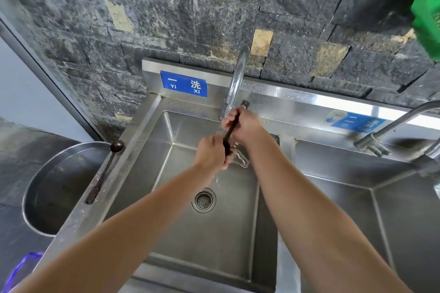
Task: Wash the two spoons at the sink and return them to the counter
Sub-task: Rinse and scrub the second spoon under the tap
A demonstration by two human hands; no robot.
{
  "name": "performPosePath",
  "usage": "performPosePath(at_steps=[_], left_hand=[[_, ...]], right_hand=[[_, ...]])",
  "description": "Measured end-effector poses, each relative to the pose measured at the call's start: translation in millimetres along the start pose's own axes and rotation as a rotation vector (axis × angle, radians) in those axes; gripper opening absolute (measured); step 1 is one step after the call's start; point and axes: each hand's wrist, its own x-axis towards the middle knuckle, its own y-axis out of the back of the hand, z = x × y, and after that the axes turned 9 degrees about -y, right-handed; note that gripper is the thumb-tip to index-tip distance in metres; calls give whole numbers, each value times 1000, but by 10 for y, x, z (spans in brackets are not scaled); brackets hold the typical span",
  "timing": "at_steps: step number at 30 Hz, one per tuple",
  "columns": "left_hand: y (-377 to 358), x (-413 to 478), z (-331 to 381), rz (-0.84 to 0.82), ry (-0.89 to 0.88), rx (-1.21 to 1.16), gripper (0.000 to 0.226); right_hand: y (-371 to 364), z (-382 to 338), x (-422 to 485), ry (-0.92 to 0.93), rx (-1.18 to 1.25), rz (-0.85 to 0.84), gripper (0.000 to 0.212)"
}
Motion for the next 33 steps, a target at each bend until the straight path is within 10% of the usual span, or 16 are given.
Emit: performPosePath(at_steps=[8, 33], left_hand=[[116, -284, -53, 2, -247, 637, 33], [186, -439, 214, 29, -236, 590, 37]], right_hand=[[28, 199, 61, -50, -68, -24, 43], [-160, 102, 151, -97, -82, 66, 36]])
